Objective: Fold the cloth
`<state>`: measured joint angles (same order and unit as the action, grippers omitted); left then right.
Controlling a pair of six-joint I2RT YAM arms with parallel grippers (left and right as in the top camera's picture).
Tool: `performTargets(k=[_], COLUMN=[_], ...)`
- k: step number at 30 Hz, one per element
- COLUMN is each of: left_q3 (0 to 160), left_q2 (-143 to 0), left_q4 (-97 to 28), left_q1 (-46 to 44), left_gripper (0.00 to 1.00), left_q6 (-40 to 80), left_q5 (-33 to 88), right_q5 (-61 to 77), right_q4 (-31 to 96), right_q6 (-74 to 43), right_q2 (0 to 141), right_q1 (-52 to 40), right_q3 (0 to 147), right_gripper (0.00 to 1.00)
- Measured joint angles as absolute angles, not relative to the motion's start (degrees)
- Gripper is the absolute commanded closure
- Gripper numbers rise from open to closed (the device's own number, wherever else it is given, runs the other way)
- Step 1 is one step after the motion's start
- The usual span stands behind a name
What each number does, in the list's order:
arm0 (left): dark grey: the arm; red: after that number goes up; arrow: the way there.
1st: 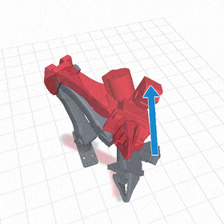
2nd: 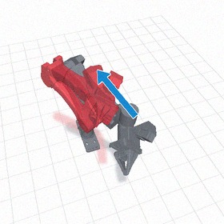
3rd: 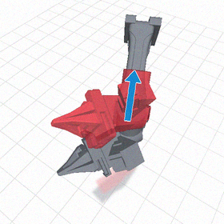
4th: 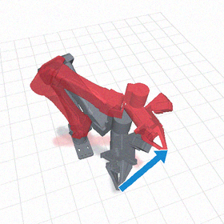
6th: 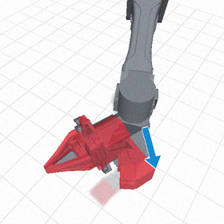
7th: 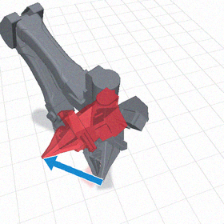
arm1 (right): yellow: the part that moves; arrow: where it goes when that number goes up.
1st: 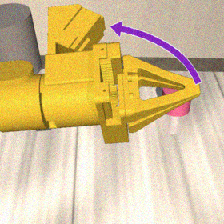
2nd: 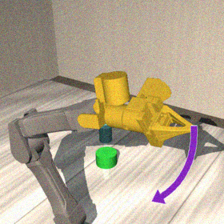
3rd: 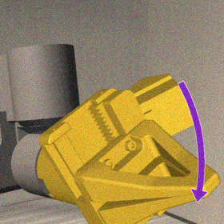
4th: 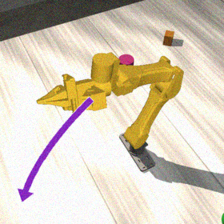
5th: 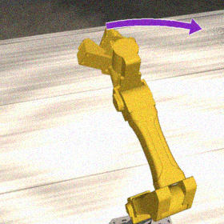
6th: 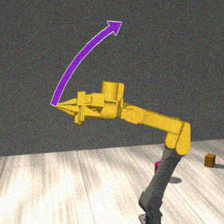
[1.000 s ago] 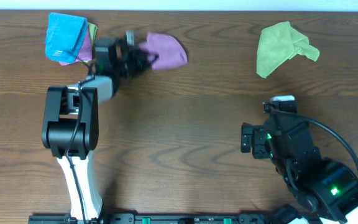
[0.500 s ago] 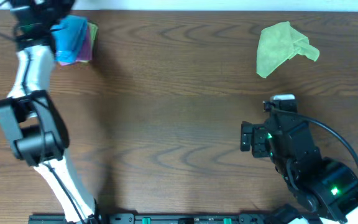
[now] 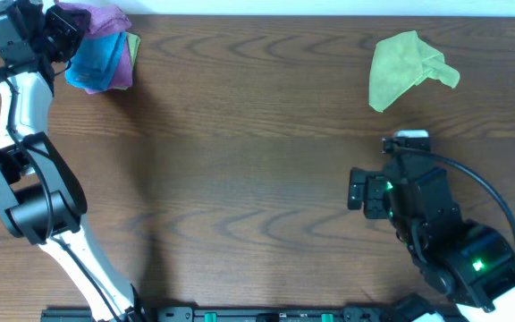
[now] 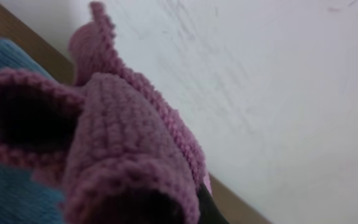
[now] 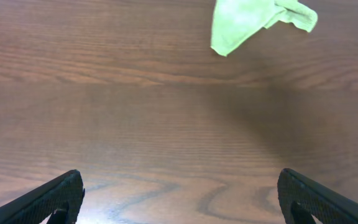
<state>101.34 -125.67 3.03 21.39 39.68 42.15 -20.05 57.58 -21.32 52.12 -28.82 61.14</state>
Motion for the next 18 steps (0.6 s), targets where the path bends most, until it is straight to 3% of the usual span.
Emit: performTargets(k=[18], left_q3=[101.3], left_q2=[-125.7], left_q4=[4.1], left_q1=[24.3], left_gripper=[0.94], left_q6=[31.2], left_q5=[38.8], right_q5=[-12.9], right_q4=[57.5], right_q6=[-22.5], right_q2=[52.8], right_q1=[-21.2], right_q3=[61.1], right_gripper=[0.01])
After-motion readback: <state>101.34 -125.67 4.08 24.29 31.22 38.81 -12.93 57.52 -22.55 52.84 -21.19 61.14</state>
